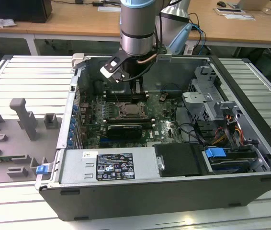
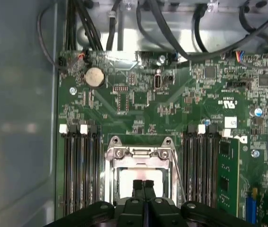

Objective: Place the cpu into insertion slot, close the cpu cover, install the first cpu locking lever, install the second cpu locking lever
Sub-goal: 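Close the cpu cover, then install the first cpu locking lever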

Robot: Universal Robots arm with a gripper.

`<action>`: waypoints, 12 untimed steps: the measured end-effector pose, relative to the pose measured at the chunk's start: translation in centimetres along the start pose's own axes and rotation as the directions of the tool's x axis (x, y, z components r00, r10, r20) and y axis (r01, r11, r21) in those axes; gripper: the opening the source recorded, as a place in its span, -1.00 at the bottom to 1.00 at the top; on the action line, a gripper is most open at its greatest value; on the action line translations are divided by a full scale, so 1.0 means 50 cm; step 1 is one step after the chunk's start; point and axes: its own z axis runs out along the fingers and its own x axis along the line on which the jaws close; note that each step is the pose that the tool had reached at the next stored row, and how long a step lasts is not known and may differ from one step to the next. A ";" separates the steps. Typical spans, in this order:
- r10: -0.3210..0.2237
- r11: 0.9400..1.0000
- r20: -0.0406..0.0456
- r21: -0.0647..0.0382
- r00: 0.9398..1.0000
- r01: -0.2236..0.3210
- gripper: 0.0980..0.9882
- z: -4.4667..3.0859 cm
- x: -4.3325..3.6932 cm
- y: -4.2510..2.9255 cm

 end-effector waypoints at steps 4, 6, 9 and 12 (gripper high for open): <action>0.000 1.000 0.000 0.000 1.000 0.000 -0.98 0.000 0.000 -0.008; 0.000 1.000 0.000 0.000 1.000 0.000 -0.98 0.000 0.000 -0.010; 0.000 1.000 0.000 0.000 1.000 0.000 -0.98 0.001 0.000 -0.012; 0.000 1.000 0.000 0.000 1.000 0.000 -0.98 0.001 0.000 -0.017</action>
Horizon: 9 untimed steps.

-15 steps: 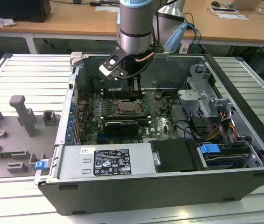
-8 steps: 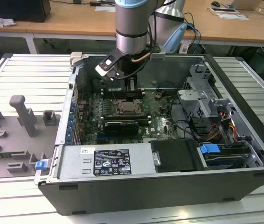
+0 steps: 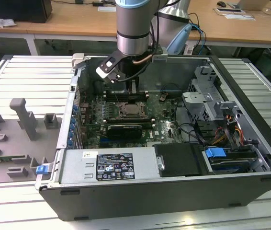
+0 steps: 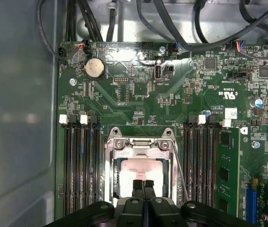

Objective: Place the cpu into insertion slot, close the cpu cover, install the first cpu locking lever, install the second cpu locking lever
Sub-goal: 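Install the first cpu locking lever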

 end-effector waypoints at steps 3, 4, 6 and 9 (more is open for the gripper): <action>0.000 1.000 0.000 0.000 1.000 0.000 -0.98 -0.005 0.000 0.000; 0.000 1.000 0.000 0.000 1.000 0.000 -0.98 -0.009 0.000 0.000; 0.000 1.000 0.000 0.000 1.000 0.000 -0.98 -0.024 0.000 0.000; 0.000 1.000 0.000 0.000 1.000 0.000 -0.98 -0.051 0.001 0.002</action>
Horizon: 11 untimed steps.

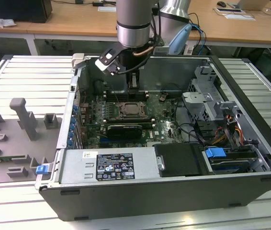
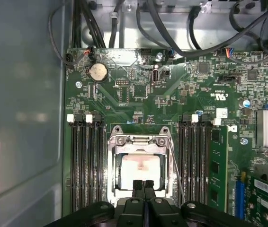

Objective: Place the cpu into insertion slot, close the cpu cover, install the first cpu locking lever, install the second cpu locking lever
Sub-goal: 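Install the first cpu locking lever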

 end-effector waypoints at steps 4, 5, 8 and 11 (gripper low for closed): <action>-0.016 1.000 -0.001 0.000 1.000 0.016 -0.98 -0.005 0.000 0.000; -0.027 1.000 -0.001 0.000 1.000 0.027 -0.98 -0.005 0.000 0.000; -0.067 0.998 -0.003 0.001 0.998 0.067 -0.98 -0.005 0.000 0.000; -0.099 0.995 -0.004 0.001 0.995 0.099 -0.98 -0.005 0.000 0.000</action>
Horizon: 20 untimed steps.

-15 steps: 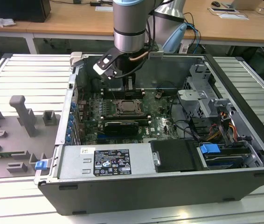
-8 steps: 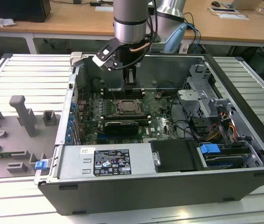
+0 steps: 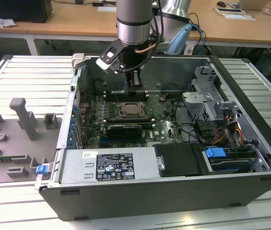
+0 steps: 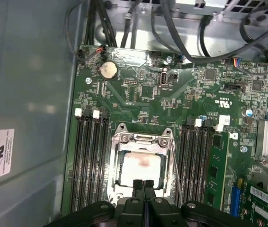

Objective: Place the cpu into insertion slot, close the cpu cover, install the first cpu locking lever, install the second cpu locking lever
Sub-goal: 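Install the first cpu locking lever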

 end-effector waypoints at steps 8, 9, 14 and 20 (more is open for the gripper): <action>-0.039 0.999 -0.002 0.002 0.999 0.039 -0.98 0.000 0.000 0.000; -0.059 0.998 -0.003 0.002 0.998 0.059 -0.98 0.000 0.000 0.000; -0.127 0.992 -0.006 0.003 0.992 0.127 -0.98 0.000 0.000 0.000; -0.229 0.973 -0.010 0.003 0.973 0.229 -0.98 0.000 0.000 0.000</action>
